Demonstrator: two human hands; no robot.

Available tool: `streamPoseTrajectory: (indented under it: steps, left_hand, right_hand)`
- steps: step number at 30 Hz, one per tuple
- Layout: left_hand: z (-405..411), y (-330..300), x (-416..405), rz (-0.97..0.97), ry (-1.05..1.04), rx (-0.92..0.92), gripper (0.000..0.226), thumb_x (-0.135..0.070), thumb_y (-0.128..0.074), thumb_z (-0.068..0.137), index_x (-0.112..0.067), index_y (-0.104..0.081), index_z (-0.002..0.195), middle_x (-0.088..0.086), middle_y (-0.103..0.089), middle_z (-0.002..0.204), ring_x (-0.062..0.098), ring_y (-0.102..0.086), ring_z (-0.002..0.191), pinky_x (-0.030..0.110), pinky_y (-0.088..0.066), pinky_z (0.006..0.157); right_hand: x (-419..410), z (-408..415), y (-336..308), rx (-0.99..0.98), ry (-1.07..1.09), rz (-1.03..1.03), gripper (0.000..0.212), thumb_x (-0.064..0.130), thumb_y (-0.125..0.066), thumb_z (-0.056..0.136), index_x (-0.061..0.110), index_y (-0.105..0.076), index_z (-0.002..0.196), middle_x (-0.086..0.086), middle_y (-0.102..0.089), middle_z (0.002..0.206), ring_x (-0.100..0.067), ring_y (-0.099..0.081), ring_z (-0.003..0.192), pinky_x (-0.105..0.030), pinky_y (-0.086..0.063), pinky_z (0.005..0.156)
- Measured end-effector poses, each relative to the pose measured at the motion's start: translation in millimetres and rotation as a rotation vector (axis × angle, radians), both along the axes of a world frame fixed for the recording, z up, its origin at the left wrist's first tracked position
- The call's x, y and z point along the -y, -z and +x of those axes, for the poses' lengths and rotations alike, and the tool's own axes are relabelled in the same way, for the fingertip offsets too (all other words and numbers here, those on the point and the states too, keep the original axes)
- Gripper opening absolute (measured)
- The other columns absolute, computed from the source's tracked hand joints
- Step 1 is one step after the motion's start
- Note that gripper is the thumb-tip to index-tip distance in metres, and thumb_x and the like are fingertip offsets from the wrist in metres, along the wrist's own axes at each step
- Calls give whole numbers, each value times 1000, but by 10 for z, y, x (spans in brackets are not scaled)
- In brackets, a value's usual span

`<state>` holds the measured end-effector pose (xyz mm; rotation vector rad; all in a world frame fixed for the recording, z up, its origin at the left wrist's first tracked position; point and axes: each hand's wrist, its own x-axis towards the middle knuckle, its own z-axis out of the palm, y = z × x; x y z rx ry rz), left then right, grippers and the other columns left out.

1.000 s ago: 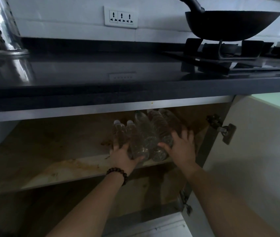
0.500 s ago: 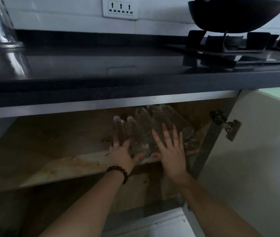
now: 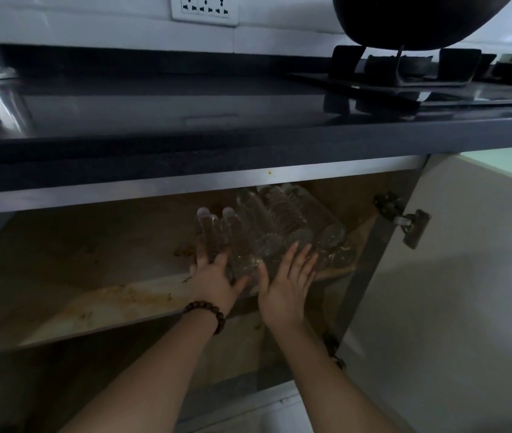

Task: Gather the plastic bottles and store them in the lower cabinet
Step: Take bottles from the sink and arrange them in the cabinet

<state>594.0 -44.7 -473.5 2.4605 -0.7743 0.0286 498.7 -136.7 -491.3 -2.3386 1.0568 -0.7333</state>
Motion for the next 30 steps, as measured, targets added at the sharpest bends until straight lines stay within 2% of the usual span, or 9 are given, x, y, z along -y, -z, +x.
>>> streamPoseTrajectory:
  steps: [2, 5, 8, 11, 15, 20, 25, 28, 30]
  left_hand:
    - [-8, 3, -2, 5, -2, -3, 73, -60, -65, 77, -42, -36, 142, 12, -9, 158, 37, -30, 132, 44, -36, 106]
    - [6, 14, 4, -1, 5, -3, 75, -65, -64, 75, -42, -36, 141, 10, -7, 158, 37, -28, 133, 46, -36, 106]
    - [19, 41, 1, -2, 2, 0, 75, -68, -63, 73, -41, -39, 139, 9, -5, 159, 38, -28, 133, 46, -37, 105]
    - [27, 63, 6, -11, -2, 32, 75, -68, -65, 72, -39, -42, 137, 10, -5, 158, 39, -29, 132, 46, -37, 105]
    - [18, 51, 7, -28, -6, 18, 71, -61, -69, 73, -37, -46, 135, 13, -10, 157, 39, -33, 126, 42, -38, 102]
    - [-1, 24, 10, -25, -15, 20, 71, -59, -68, 74, -38, -44, 137, 13, -14, 156, 38, -35, 125, 41, -39, 101]
    - [-19, -1, -7, -5, -1, 9, 74, -61, -66, 75, -37, -39, 141, 13, -11, 157, 37, -31, 130, 42, -35, 105]
    - [16, -2, -38, -20, 38, -18, 77, -59, -67, 76, -36, -36, 143, 13, -3, 159, 38, -27, 133, 42, -32, 108]
    - [39, -2, -56, -47, 62, -46, 78, -54, -69, 77, -37, -33, 145, 12, 2, 159, 39, -25, 136, 44, -31, 111]
  right_hand:
    - [4, -36, 0, 133, 4, 15, 77, 65, -13, 90, 24, 24, 144, -5, 31, 153, -20, 33, 139, -45, 14, 116]
    - [114, -52, -125, 502, 209, 173, 85, 69, -21, 88, 22, 13, 150, -3, 24, 157, -22, 19, 144, -49, 3, 118]
    - [334, 155, -420, 718, 381, 376, 87, 65, -31, 87, 21, 8, 151, -6, 19, 158, -26, 14, 145, -46, 7, 117]
    - [448, 380, -566, 702, 507, 441, 77, 59, -31, 93, 24, 6, 151, -10, 13, 159, -26, 10, 146, -42, 10, 114]
    - [462, 482, -544, 654, 609, 404, 70, 60, -17, 91, 28, 0, 151, -9, 6, 160, -26, 5, 147, -50, 0, 117]
    - [469, 520, -564, 658, 647, 384, 62, 52, -22, 97, 27, -4, 152, -7, 2, 161, -27, 4, 147, -50, -2, 117]
    - [354, 442, -385, 796, 596, 457, 78, 65, -27, 87, 29, -2, 151, -12, 9, 160, -27, 8, 146, -45, 9, 116]
    - [144, 550, -314, 721, 508, 464, 87, 73, -29, 81, 32, 5, 150, -11, 15, 159, -28, 14, 145, -39, 16, 112]
    - [108, 628, -313, 683, 508, 459, 89, 77, -26, 80, 34, 10, 149, -10, 17, 158, -29, 14, 145, -43, 12, 115]
